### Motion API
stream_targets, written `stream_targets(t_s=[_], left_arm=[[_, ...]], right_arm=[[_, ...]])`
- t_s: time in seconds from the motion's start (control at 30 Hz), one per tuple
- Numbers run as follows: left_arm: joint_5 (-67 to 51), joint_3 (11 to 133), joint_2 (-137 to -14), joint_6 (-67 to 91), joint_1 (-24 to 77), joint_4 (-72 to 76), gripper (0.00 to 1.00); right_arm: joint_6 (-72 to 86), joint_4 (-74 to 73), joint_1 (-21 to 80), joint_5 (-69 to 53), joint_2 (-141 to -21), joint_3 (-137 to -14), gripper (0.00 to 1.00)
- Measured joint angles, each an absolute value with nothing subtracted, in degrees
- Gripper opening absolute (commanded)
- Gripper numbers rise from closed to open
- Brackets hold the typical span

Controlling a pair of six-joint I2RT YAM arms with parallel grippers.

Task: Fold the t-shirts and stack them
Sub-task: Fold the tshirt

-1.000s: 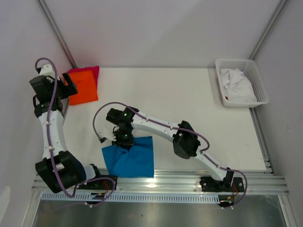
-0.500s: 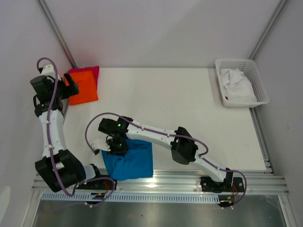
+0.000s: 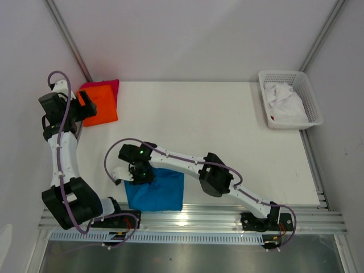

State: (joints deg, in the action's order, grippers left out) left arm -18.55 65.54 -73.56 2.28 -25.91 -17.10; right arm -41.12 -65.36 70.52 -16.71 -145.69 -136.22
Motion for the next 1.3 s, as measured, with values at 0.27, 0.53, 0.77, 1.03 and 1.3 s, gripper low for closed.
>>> stream_targets(t_s=[0.27, 0.53, 0.77, 1.03, 1.3], left_arm=[[-18.96, 65.41, -74.02, 1.91, -25.89, -17.08, 0.89], [-19.75, 65.36, -74.22, 1.43, -25.78, -17.08, 0.89], [-19.84, 65.36, -74.32, 1.43, -25.58, -17.08, 0.89], [-19.84, 65.36, -75.0, 1.04, -24.05, -17.08, 0.89], [-19.79, 65.36, -75.02, 1.02, -23.24, -17.26, 0.89]], right_arm=[[-42.0, -66.41, 66.72, -13.21, -145.77, -137.27, 0.0], [-42.28, -67.59, 66.19, -10.17, -145.64, -137.29, 0.0], [-42.11, -70.28, 63.72, -9.23, -143.48, -137.4, 0.0], [-40.03, -72.79, 57.78, -9.91, -138.28, -142.47, 0.0], [-39.51, -72.73, 56.84, -8.36, -133.36, -142.61, 0.0]])
